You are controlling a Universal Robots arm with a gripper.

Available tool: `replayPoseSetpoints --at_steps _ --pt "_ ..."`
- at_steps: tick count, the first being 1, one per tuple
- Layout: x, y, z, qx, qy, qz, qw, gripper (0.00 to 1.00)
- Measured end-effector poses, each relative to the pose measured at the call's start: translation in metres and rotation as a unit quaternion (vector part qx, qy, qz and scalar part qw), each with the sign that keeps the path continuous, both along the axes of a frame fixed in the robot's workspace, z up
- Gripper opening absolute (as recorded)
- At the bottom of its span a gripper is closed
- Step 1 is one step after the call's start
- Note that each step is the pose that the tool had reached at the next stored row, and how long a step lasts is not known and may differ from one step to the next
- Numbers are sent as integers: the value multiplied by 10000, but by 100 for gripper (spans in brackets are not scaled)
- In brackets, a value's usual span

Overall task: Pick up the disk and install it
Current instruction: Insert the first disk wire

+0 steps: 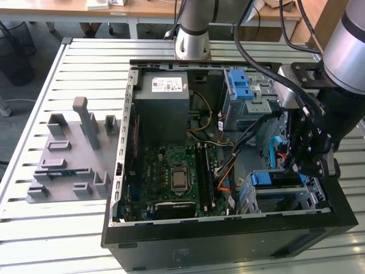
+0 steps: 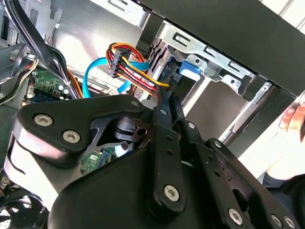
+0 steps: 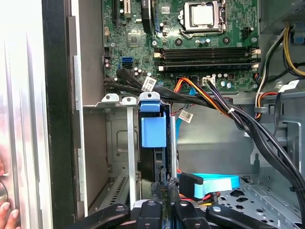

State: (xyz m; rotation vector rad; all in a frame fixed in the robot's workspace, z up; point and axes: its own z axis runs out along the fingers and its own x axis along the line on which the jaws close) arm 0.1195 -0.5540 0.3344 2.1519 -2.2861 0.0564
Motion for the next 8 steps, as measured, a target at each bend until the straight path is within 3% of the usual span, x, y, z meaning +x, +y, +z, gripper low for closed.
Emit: replayPoseSetpoints --at_steps 8 --pt "0 0 -34 0 0 0 10000 16"
